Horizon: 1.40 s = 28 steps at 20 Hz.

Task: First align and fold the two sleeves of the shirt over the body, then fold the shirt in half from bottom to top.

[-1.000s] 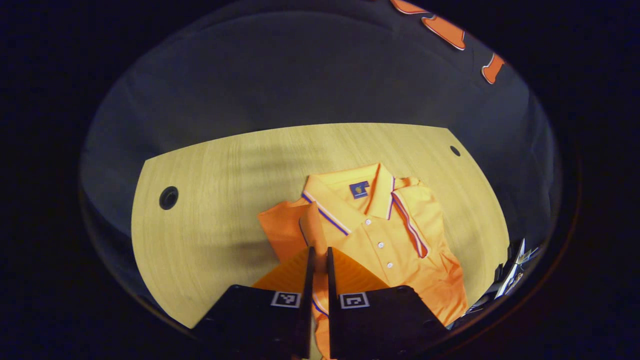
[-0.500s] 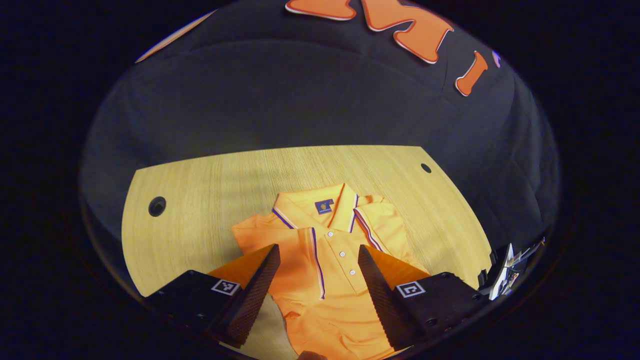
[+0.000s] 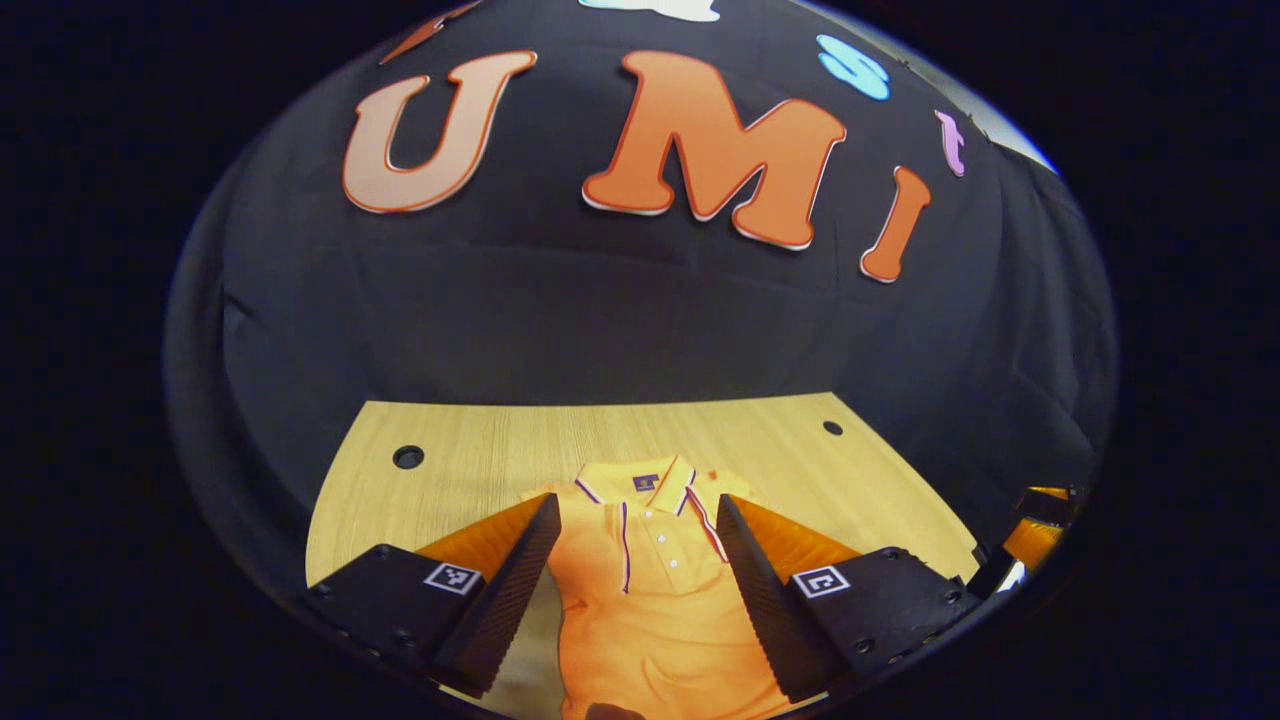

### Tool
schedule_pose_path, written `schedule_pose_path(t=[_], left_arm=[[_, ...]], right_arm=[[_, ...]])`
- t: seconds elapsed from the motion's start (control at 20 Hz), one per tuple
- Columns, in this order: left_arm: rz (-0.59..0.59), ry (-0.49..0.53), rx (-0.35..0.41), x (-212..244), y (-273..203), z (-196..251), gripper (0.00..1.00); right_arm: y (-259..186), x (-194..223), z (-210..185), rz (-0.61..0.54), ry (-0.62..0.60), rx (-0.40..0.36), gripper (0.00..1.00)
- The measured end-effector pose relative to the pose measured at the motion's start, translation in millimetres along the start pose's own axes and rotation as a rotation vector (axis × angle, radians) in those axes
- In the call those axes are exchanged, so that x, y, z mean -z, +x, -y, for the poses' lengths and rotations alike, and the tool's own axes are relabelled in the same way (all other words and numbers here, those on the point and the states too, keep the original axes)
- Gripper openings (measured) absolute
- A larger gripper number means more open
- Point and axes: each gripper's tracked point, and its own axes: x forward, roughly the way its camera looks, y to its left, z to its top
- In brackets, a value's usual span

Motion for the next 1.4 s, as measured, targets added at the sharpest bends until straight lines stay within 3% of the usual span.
schedule_pose_path(t=[0.15,0.4,0.55,0.7,0.8,1.1,1.4], left_arm=[[0.179,0.053,-0.047,-22.7,-38.8,6.6,0.97],[0.349,0.078,-0.129,-43.9,-107.0,23.5,0.97],[0.421,0.076,-0.183,-42.6,-140.4,35.9,0.96],[0.414,0.045,-0.187,-18.4,-161.4,52.9,0.97],[0.373,0.059,-0.209,9.3,-171.4,54.9,0.98],[0.067,0.03,-0.228,118.3,-170.6,39.9,0.98],[-0.181,0.042,-0.22,189.3,-144.8,24.2,0.98]], right_arm=[[-10.4,-6.0,-10.2,0.079,-0.047,-0.034,0.98],[-20.7,4.4,-12.1,0.127,-0.119,-0.1,0.97],[-29.0,1.5,-1.5,0.186,-0.114,-0.129,0.98],[-30.3,10.2,4.8,0.201,-0.111,-0.157,0.98],[-28.3,30.6,8.5,0.156,-0.109,-0.171,0.98],[-25.9,111.3,15.1,-0.071,-0.118,-0.195,0.98],[-16.7,167.9,27.6,-0.257,-0.099,-0.156,0.98]])
